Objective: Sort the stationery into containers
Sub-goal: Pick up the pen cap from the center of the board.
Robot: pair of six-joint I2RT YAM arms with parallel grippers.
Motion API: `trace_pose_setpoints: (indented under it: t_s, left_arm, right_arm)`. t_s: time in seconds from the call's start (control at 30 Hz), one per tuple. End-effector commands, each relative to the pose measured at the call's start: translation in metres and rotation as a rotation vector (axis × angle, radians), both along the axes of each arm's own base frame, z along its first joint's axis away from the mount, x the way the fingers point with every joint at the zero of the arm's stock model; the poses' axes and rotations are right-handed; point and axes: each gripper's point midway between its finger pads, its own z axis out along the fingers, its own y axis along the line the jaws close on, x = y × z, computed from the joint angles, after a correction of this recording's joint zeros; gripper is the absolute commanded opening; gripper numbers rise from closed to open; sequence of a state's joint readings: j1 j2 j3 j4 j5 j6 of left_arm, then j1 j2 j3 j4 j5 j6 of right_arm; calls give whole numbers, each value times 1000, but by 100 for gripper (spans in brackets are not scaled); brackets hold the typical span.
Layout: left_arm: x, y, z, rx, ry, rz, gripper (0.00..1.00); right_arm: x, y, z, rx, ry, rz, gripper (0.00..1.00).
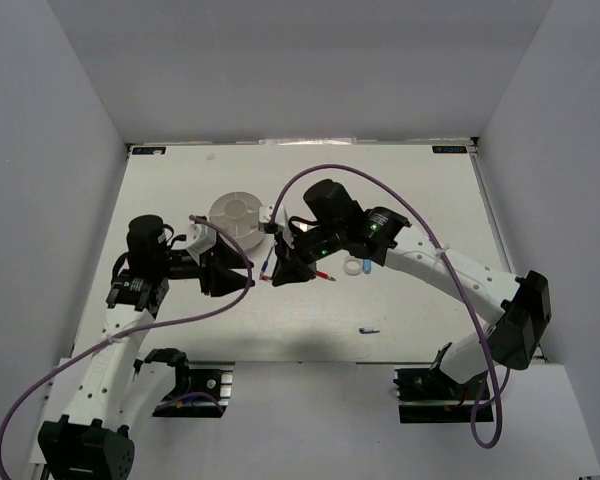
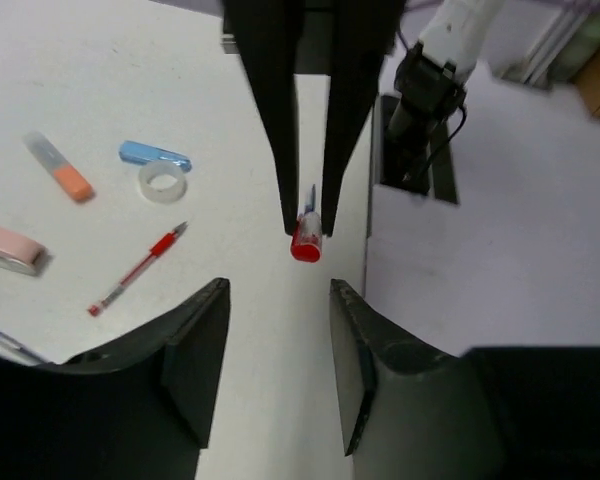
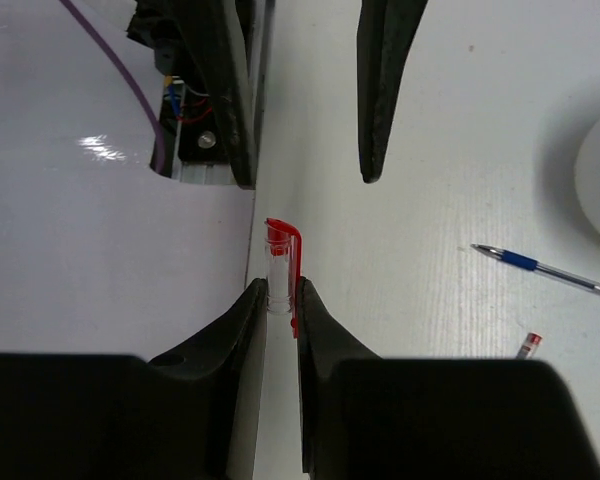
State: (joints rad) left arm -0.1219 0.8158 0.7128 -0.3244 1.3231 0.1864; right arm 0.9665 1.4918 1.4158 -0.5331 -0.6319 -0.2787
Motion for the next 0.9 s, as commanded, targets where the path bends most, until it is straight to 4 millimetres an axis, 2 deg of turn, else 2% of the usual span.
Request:
trace_pose_setpoints:
  t_s: [0.0, 0.13, 0.2, 0.33, 0.43, 0.6, 0.67, 0.87]
  left_arm:
    - [-15, 2, 6, 32, -214, -62, 56]
    - [-28, 5, 3, 63, -297, -118, 68]
    - [-29, 7, 1, 91, -375, -133, 69]
    - [-27, 10, 1, 130, -492, -147, 66]
    - [-26, 8, 9, 115, -564, -163, 62]
    - [-28, 7, 18, 94, -674, -170, 60]
    - [-29, 7, 22, 92, -685, -173, 60]
    - [-38, 10, 6, 124, -643, -241, 60]
  right_arm:
    - [-21, -1, 8, 19, 77, 83, 0]
    - [-31, -5, 2, 15, 124, 129, 2]
    - [-38, -4, 3, 23, 157, 165, 2]
    - [-43, -1, 4, 29, 201, 208, 2]
    - [-48, 2, 4, 28, 238, 239, 1]
    - [-46, 8, -3, 19, 292, 246, 1]
    - [-43, 11, 0, 28, 299, 244, 1]
    - [-32, 27, 10, 51, 325, 239, 1]
